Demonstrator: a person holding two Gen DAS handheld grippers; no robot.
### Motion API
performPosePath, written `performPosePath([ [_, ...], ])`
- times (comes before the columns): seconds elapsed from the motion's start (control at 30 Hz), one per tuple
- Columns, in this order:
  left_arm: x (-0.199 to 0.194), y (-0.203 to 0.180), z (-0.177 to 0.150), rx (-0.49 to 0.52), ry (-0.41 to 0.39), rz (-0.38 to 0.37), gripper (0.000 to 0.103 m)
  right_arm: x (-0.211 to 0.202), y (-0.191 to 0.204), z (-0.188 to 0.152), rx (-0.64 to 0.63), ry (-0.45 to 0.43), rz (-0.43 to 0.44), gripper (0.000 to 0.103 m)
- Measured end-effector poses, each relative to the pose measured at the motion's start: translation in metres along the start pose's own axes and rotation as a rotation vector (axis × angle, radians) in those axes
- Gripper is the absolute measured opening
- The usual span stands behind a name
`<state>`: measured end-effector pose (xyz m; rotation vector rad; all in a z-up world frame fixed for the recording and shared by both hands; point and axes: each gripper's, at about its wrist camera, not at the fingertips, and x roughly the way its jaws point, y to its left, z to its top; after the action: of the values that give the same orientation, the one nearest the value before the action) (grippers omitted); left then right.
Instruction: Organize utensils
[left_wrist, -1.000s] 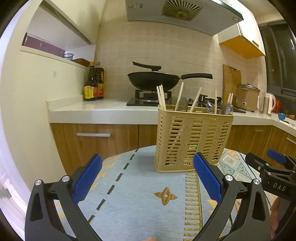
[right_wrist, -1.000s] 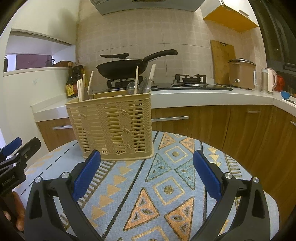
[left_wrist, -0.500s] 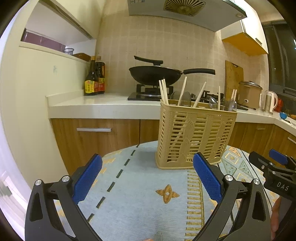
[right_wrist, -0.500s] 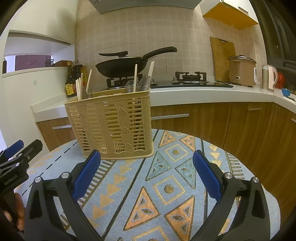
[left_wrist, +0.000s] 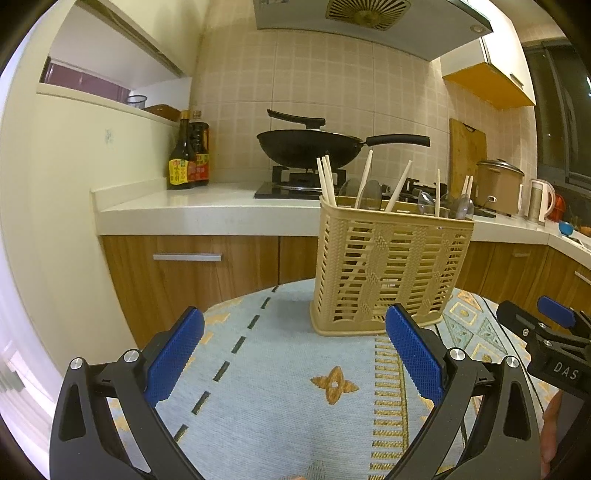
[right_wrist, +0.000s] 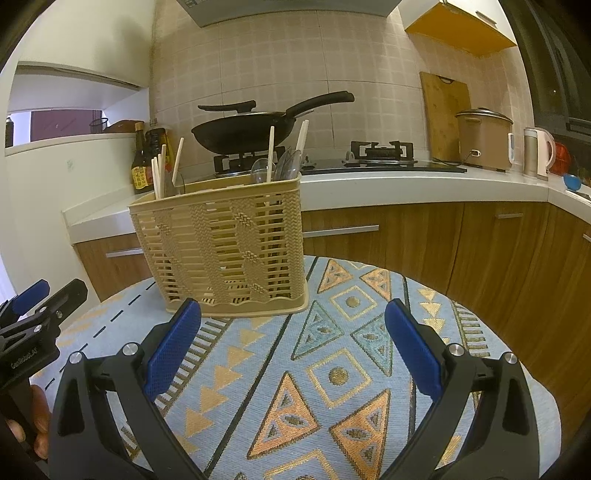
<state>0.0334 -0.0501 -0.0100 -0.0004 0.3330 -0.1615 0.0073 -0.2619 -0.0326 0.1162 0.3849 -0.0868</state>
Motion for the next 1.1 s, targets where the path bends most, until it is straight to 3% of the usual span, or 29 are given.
performPosePath([
  [1.1,0.0003,-0.0016,-0.0008,0.004,0.004,-0.001,0.095,-0.0008,0.0034,-0.0008,-0.007,-0.004,0.0,0.095],
])
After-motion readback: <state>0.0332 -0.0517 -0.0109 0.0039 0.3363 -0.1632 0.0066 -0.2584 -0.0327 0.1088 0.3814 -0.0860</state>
